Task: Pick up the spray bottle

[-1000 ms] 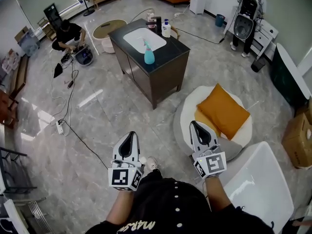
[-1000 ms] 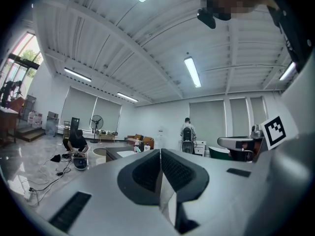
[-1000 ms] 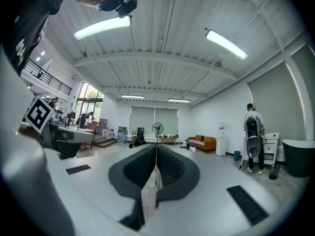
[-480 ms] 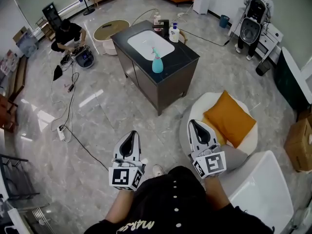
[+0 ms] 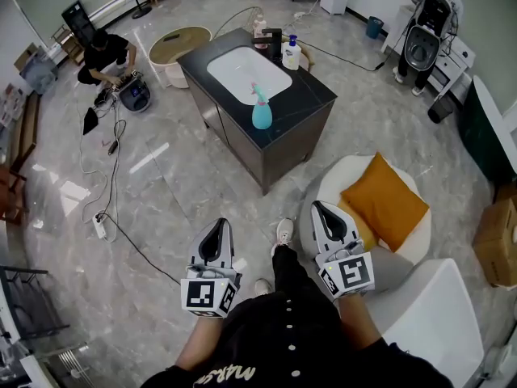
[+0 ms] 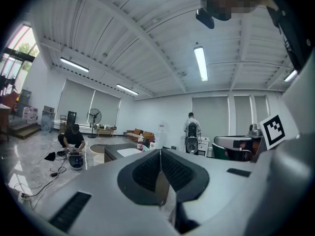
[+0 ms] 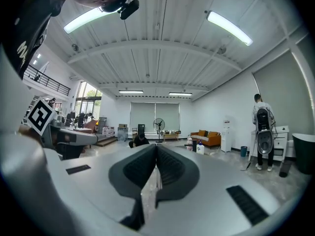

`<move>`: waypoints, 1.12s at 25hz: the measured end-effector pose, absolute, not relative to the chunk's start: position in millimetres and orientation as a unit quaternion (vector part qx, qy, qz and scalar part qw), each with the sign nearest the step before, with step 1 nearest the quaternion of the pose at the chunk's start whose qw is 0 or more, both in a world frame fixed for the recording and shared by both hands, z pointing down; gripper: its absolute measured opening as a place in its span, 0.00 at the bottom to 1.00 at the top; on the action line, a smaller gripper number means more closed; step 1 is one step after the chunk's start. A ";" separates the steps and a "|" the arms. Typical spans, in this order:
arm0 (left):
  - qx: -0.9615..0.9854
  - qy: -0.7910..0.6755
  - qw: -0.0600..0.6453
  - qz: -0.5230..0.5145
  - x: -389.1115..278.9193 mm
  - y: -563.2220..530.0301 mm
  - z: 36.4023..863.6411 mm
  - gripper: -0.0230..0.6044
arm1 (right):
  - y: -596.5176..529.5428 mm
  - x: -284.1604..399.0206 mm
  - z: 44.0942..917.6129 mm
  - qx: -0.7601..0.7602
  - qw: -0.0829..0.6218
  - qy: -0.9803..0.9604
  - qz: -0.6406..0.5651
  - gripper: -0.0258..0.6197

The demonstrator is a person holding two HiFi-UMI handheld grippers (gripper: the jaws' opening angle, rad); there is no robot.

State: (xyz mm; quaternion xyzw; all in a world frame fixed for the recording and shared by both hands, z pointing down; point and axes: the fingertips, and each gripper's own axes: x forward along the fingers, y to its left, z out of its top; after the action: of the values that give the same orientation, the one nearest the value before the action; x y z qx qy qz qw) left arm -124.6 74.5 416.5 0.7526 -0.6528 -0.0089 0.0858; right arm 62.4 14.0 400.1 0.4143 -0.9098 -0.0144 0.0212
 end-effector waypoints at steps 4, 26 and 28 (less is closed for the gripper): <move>0.748 -0.658 0.085 -0.006 -133.1 19.5 419.1 0.06 | -43.3 52.3 403.2 0.408 0.018 -0.913 -0.015 0.03; 0.709 -0.702 0.074 -0.006 -158.1 -215.6 389.1 0.06 | -296.2 19.5 382.9 0.341 0.027 -0.939 -0.039 0.03; 0.702 -0.707 0.081 -0.004 -166.9 -219.4 394.4 0.06 | -305.2 14.0 390.8 0.342 0.038 -0.938 -0.034 0.03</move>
State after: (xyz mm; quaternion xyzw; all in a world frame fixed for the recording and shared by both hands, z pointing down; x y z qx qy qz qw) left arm -166.9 -219.4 394.4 0.7020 -0.7075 -0.0040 0.0814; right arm 14.0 -305.2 390.8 0.3416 -0.9385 -0.0338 0.0383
